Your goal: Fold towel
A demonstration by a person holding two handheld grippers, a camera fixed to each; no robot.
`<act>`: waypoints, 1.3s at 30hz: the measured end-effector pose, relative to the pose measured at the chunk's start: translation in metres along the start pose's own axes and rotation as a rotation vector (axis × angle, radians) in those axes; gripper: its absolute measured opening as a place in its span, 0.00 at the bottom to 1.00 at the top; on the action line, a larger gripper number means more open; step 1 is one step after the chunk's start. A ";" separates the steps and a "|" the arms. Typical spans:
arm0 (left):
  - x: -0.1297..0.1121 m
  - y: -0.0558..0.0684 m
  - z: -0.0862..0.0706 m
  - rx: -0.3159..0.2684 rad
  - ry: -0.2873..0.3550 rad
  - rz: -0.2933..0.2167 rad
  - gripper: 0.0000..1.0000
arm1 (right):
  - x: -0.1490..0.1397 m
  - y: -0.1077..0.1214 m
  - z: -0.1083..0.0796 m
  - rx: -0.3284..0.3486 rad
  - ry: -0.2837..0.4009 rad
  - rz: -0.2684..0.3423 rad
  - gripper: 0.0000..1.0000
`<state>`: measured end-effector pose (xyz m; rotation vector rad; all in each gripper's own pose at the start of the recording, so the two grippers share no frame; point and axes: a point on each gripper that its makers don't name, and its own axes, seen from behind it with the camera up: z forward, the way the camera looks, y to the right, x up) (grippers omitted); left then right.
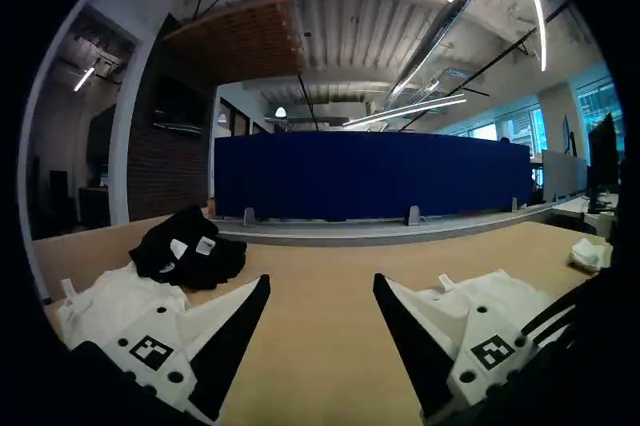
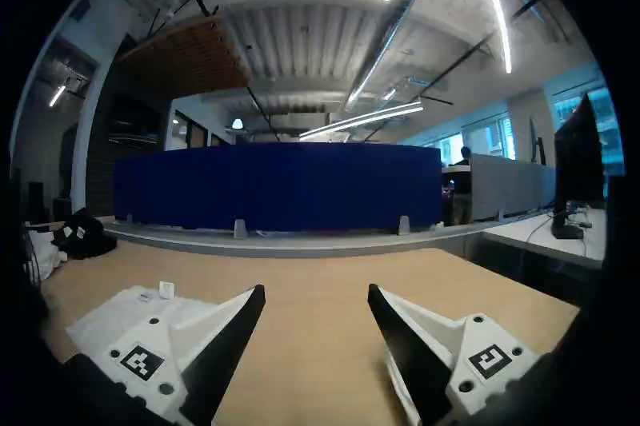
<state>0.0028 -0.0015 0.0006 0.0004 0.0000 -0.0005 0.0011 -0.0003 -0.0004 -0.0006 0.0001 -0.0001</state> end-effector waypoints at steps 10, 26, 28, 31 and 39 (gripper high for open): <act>0.054 -0.004 0.002 -0.005 -0.015 -0.010 0.96 | 0.048 0.000 -0.009 -0.018 -0.009 -0.004 1.00; 0.136 0.004 -0.016 -0.046 -0.074 0.024 0.96 | 0.150 -0.013 -0.018 -0.016 -0.010 -0.007 1.00; 0.141 0.004 -0.016 -0.052 -0.081 0.024 0.95 | 0.155 -0.014 -0.019 -0.013 -0.017 -0.010 1.00; 0.148 0.005 -0.017 -0.064 -0.092 0.028 0.96 | 0.162 -0.017 -0.020 -0.001 -0.030 -0.019 1.00; 0.153 0.014 -0.018 -0.124 -0.139 0.048 0.96 | 0.164 -0.036 -0.020 0.092 -0.087 -0.082 1.00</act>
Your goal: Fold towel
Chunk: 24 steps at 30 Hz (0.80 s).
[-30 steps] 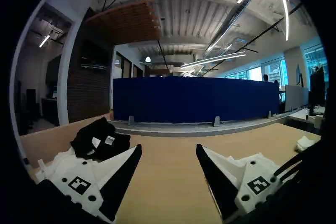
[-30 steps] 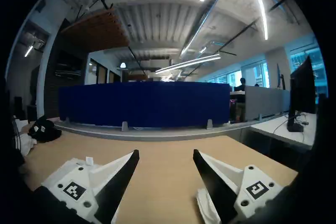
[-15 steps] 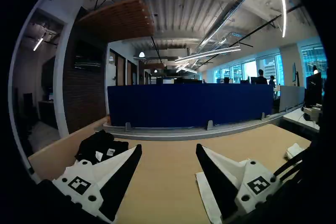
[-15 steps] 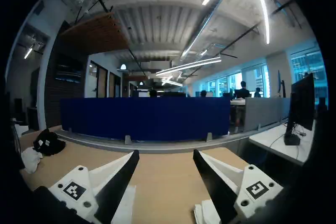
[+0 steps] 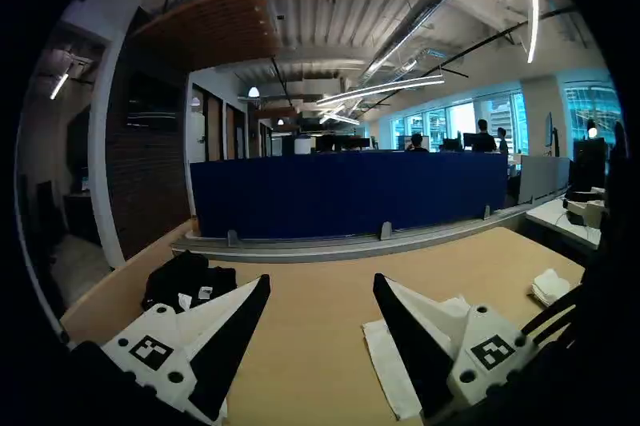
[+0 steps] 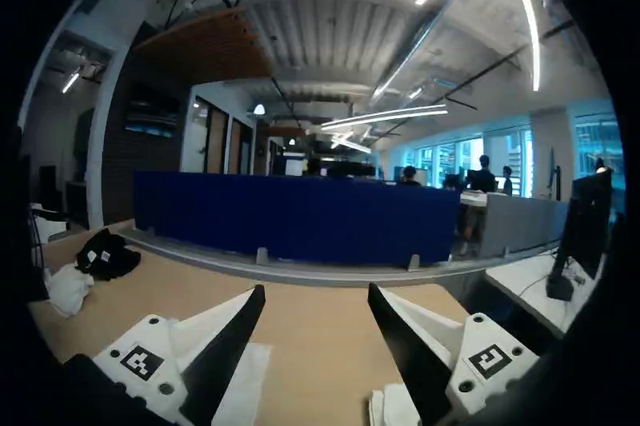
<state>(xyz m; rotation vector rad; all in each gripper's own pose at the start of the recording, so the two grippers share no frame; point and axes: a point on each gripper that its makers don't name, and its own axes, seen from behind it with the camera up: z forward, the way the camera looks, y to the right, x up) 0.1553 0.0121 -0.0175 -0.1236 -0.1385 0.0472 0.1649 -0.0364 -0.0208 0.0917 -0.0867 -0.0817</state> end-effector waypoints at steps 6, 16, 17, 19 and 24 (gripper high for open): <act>-0.004 0.012 0.000 -0.063 -0.043 0.030 0.96 | -0.008 -0.021 0.002 0.093 -0.063 -0.042 1.00; -0.009 0.042 -0.002 -0.201 -0.101 0.040 0.96 | -0.021 -0.054 0.003 0.220 -0.147 -0.103 1.00; -0.010 0.043 -0.002 -0.207 -0.104 0.040 0.96 | -0.022 -0.056 0.003 0.227 -0.152 -0.113 1.00; -0.012 0.044 -0.001 -0.209 -0.109 0.043 0.96 | -0.023 -0.059 0.003 0.235 -0.157 -0.128 1.00; -0.022 0.049 0.000 -0.225 -0.131 0.045 0.96 | -0.027 -0.066 0.004 0.256 -0.168 -0.140 1.00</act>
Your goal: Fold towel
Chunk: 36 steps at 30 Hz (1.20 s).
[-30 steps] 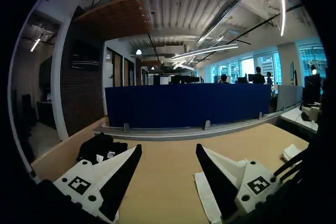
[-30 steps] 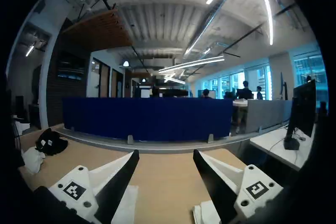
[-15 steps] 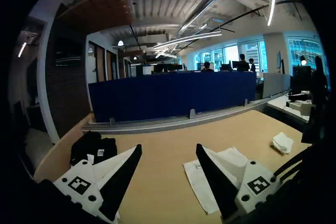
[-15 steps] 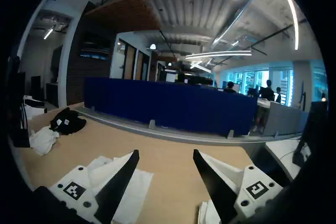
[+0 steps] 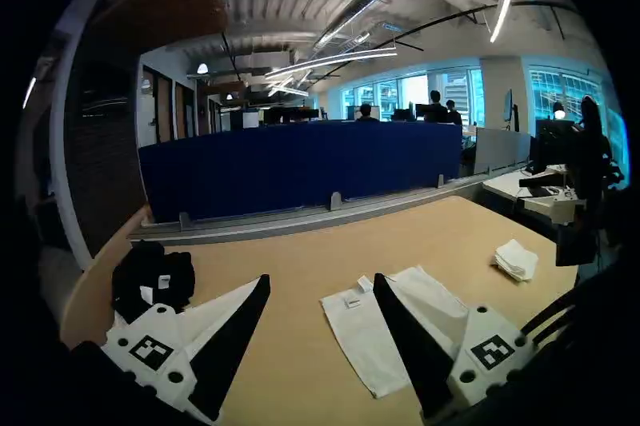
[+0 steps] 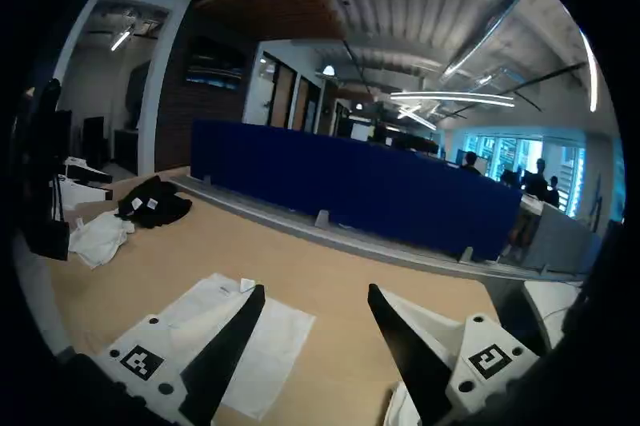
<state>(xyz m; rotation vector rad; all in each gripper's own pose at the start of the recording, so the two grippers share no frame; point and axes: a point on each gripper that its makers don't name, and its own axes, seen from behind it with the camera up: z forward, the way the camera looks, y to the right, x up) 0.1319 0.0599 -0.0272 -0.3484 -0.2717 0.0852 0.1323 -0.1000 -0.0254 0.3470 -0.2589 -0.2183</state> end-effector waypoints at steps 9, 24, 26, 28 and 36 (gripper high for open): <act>-0.030 0.015 0.006 -0.040 -0.057 0.008 0.96 | -0.028 -0.007 0.007 0.025 -0.054 0.010 1.00; -0.110 0.041 0.022 -0.096 -0.203 0.014 0.96 | -0.103 -0.021 0.022 0.055 -0.165 0.027 1.00; -0.123 0.045 0.024 -0.105 -0.228 0.020 0.96 | -0.114 -0.024 0.024 0.066 -0.182 0.029 1.00; -0.135 0.050 0.025 -0.116 -0.251 0.025 0.96 | -0.124 -0.027 0.024 0.076 -0.198 0.031 1.00; -0.175 0.064 0.031 -0.155 -0.331 0.043 0.96 | -0.163 -0.037 0.025 0.111 -0.262 0.018 1.00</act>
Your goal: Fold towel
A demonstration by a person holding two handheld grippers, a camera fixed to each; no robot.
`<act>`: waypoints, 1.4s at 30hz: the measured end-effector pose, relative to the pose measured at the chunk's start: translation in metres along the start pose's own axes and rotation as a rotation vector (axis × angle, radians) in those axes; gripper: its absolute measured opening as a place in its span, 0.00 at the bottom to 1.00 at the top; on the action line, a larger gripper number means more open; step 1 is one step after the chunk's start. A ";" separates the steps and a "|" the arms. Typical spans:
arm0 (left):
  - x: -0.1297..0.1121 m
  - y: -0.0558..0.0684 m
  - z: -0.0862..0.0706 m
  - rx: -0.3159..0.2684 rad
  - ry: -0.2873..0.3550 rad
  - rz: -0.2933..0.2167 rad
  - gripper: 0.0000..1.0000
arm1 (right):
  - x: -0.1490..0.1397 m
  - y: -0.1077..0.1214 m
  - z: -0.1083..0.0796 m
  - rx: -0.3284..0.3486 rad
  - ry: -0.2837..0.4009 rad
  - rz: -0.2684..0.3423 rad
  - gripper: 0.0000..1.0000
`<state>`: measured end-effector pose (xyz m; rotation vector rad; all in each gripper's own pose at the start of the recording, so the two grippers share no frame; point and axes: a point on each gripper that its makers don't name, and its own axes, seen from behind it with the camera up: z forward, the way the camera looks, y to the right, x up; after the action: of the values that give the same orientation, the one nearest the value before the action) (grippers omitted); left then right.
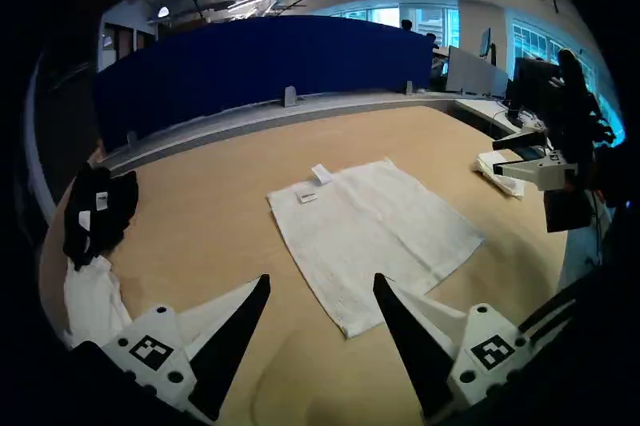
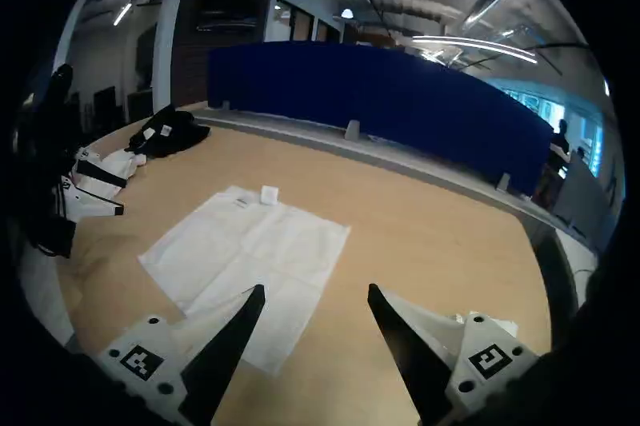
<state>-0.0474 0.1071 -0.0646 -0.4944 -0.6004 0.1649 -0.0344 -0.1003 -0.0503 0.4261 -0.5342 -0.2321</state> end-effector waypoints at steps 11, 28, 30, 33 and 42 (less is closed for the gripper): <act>-0.035 0.017 0.017 -0.054 -0.095 0.044 0.96 | -0.043 -0.017 0.012 0.051 -0.091 -0.026 1.00; -0.073 0.038 0.040 -0.127 -0.208 0.065 0.96 | -0.100 -0.033 0.019 0.115 -0.221 -0.037 1.00; -0.075 0.039 0.041 -0.130 -0.217 0.064 0.96 | -0.104 -0.033 0.019 0.119 -0.229 -0.035 1.00; -0.079 0.038 0.042 -0.129 -0.232 0.062 0.96 | -0.108 -0.033 0.020 0.121 -0.240 -0.036 1.00; -0.089 0.039 0.046 -0.128 -0.266 0.065 0.95 | -0.118 -0.037 0.022 0.136 -0.266 -0.035 0.96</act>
<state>-0.1473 0.1339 -0.0953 -0.6214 -0.8594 0.2578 -0.1487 -0.1022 -0.1016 0.5408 -0.8071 -0.2891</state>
